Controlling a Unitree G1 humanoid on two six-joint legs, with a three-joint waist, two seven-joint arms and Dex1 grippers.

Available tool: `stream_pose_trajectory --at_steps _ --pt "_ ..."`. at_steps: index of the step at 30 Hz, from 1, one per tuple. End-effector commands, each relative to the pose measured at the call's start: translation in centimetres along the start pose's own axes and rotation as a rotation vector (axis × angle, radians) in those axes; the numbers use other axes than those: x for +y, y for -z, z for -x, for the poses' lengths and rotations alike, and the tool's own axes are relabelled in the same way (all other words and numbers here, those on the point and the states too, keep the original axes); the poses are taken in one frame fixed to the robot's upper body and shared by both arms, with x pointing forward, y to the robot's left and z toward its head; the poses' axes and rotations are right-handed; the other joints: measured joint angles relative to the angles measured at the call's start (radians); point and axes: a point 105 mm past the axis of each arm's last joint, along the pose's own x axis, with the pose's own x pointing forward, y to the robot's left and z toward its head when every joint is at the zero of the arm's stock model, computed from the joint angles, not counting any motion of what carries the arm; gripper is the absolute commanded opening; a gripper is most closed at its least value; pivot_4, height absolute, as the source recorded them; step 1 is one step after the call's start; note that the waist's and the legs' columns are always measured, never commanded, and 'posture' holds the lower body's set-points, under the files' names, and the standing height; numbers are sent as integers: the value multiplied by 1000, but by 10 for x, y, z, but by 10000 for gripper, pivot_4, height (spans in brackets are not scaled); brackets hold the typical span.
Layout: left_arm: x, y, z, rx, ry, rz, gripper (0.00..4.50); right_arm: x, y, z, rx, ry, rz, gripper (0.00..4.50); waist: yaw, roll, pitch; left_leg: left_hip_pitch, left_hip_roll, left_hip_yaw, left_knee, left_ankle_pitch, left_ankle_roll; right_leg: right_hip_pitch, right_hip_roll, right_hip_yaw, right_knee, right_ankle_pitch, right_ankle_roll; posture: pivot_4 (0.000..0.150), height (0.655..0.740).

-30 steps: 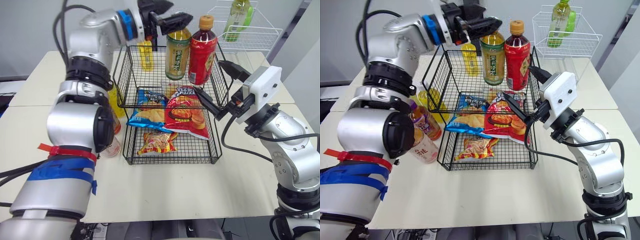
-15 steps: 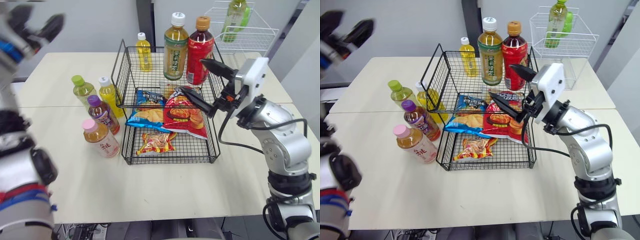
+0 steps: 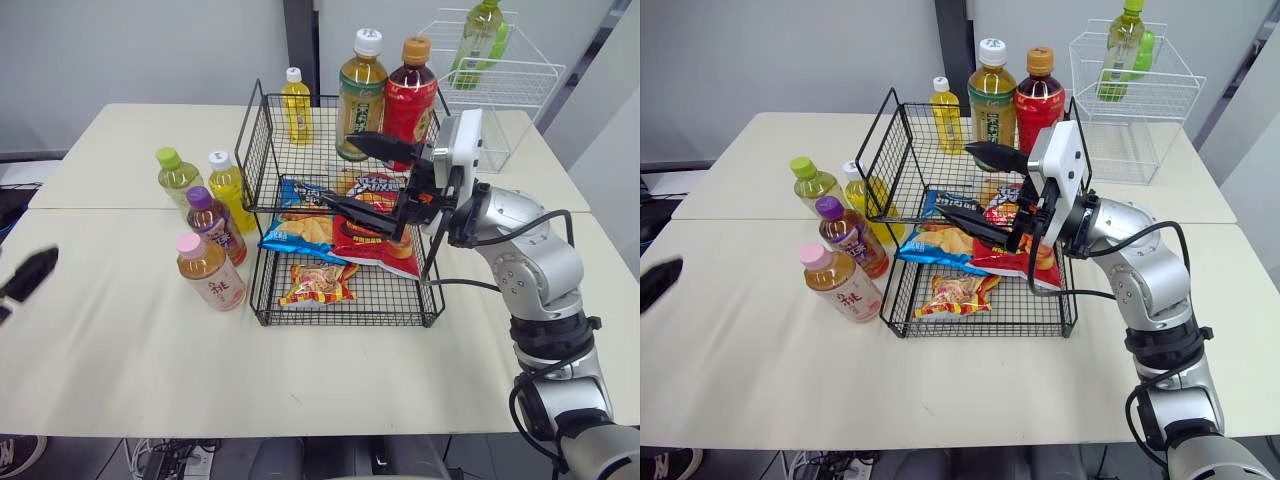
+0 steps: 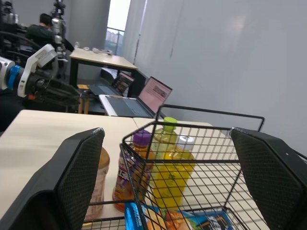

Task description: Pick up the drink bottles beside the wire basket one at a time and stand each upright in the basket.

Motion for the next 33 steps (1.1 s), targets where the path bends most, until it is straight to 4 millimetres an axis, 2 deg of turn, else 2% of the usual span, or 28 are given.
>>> stream_pose_trajectory --at_steps 1,4,7,13,20,27,33 --pt "-15 -10 26 -44 9 -26 44843 2 -10 -5 -45 -42 43 45000 2 0 0 1 0 1 0 0 0 1 0 1 0 0 0 1500 7400" --pt "-20 -9 35 -48 -11 -6 44843 2 -11 -7 -57 -60 43 45000 8 0 0 4 0 1 0 0 0 5 0 0 -1 -1 -2 1500 7400" --pt "-24 -10 36 -50 -8 -1 44843 2 -10 -7 -60 -64 44 45000 8 1 0 12 0 0 -1 0 0 12 0 -1 -1 -3 -4 1500 7400" --pt "-35 -20 15 -95 22 -7 44843 1 -10 -6 -57 -50 59 45000 6 1 0 13 0 1 -2 0 0 12 1 0 -1 -3 -4 1500 7400" --pt "-53 -50 -42 -174 83 -75 44843 -2 -11 0 -33 7 85 45000 7 0 0 13 0 0 -2 0 0 13 1 -1 -1 -3 -4 1500 7400" --pt "-66 -65 -106 -193 85 -134 44843 -2 -17 5 -30 59 102 45000 4 1 1 12 0 0 -3 0 0 11 1 0 -1 -3 -4 1500 7400" --pt "-88 -69 -159 -206 148 -162 44843 -1 -19 9 -16 99 121 45000 5 1 1 11 -1 0 -3 0 0 11 1 0 -1 -2 -3 1500 7400"
